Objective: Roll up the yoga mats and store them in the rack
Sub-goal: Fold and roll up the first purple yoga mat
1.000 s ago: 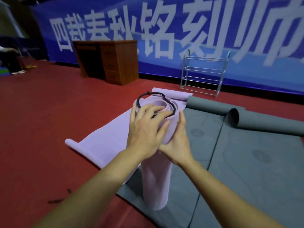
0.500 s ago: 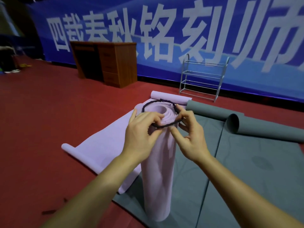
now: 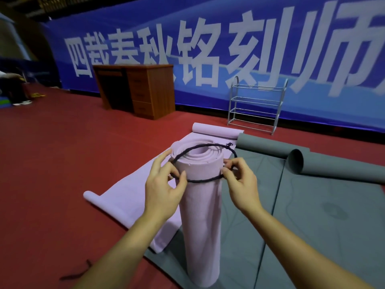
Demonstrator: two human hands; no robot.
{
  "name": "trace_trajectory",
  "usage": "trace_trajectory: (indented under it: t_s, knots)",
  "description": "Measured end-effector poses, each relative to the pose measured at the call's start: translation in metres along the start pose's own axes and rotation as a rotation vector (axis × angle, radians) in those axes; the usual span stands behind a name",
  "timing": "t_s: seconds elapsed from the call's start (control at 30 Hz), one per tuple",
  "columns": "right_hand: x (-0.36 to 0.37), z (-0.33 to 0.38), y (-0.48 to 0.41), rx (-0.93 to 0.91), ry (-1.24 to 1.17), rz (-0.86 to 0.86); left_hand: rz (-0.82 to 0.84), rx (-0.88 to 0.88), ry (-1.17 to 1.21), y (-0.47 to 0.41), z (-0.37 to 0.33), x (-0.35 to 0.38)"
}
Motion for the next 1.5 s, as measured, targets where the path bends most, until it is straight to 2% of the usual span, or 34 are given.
trace_trajectory:
  t_s: [0.17,0.3,0.4,0.6,0.7,0.77,0.9,1.03,1.13,1.2,1.27,1.4,1.5]
  knots:
    - [0.002,0.013,-0.009,0.067,0.055,-0.002,-0.109,-0.181,0.181,0.004,0.005,0.001]
    - [0.014,0.014,-0.009,0.080,0.083,0.035,-0.179,-0.434,0.260,0.005,0.007,0.003]
    - [0.015,0.013,-0.014,0.108,0.157,0.082,-0.191,-0.476,0.191,0.006,0.004,0.000]
    - [0.020,0.026,-0.030,0.069,0.332,0.294,-0.247,-0.540,0.144,0.006,0.003,-0.003]
    - [0.023,0.019,-0.041,0.164,0.224,0.385,-0.258,-0.590,0.147,0.002,0.006,-0.003]
    - [0.023,0.017,-0.046,0.229,0.080,0.361,-0.254,-0.619,0.141,0.000,0.005,-0.002]
    - [0.020,0.022,-0.041,0.217,-0.074,0.335,-0.256,-0.592,0.067,-0.003,0.008,-0.007]
    - [0.024,0.035,-0.042,0.187,-0.055,0.330,-0.272,-0.428,-0.018,0.001,0.013,-0.014]
    - [0.021,0.047,-0.048,0.170,0.020,0.319,-0.278,-0.405,-0.049,0.005,0.016,-0.017]
    - [0.020,0.053,-0.049,0.166,0.103,0.298,-0.207,-0.453,-0.102,0.002,0.020,-0.019]
    - [0.019,0.055,-0.049,0.129,0.250,0.299,-0.067,-0.483,-0.074,-0.004,0.022,-0.021]
    - [0.008,0.054,-0.058,0.108,0.419,0.319,0.377,-0.484,0.204,-0.017,0.025,-0.023]
    - [0.008,0.066,-0.066,0.094,0.495,0.430,0.558,-0.543,0.382,-0.023,0.034,-0.023]
Point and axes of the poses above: each hand's wrist, its own y-axis away from the middle knuckle, its own x-axis out of the palm, z = x × y, the point moved 4 cm from there along -y, towards the middle knuckle, and after that the axes turned 8 degrees about z, right-handed, at the moved point
